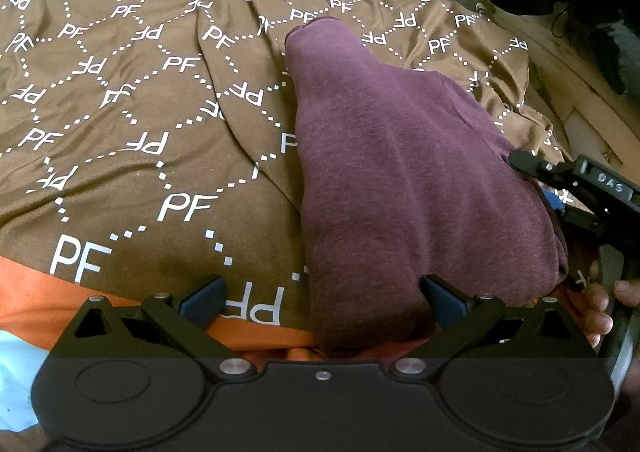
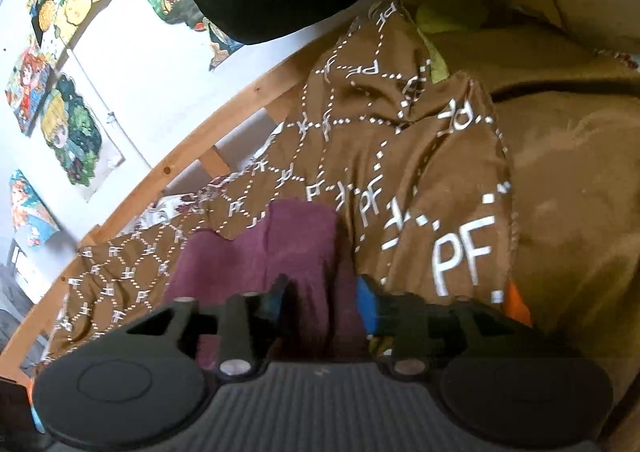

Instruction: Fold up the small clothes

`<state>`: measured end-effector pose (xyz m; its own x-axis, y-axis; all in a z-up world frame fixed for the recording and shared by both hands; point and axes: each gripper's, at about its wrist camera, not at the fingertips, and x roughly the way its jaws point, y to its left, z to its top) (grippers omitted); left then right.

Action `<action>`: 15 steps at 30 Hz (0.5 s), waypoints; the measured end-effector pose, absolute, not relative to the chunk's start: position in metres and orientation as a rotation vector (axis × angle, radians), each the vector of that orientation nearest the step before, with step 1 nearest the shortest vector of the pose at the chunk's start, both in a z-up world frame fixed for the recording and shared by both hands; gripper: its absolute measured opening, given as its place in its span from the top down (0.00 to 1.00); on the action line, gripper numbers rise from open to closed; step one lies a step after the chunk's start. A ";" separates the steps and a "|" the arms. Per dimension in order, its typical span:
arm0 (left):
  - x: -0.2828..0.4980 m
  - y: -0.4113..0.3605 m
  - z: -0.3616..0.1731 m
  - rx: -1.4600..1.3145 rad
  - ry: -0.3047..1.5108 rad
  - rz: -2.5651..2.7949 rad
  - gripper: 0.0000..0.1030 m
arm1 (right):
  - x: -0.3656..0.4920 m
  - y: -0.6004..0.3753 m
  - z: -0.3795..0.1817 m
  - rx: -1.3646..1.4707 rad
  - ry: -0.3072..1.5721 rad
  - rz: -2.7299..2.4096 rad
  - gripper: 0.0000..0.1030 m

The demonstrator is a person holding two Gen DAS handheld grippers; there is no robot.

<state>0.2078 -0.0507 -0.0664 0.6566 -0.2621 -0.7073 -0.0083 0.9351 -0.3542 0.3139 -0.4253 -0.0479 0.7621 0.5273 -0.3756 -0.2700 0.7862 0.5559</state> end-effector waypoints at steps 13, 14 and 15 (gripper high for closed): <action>0.207 -0.048 -0.068 -0.348 0.839 -0.160 0.01 | 0.316 -0.413 -0.053 0.483 0.536 0.508 0.16; 0.207 -0.048 -0.068 -0.348 0.838 -0.159 0.01 | 0.316 -0.413 -0.054 0.480 0.536 0.507 0.15; 0.207 -0.049 -0.068 -0.349 0.836 -0.157 0.01 | 0.315 -0.412 -0.054 0.475 0.536 0.507 0.14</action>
<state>0.2065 -0.0485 -0.0677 0.6627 -0.2722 -0.6976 0.0000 0.9316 -0.3635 0.3153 -0.4121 -0.0541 0.7449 0.5638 -0.3567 -0.3255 0.7738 0.5434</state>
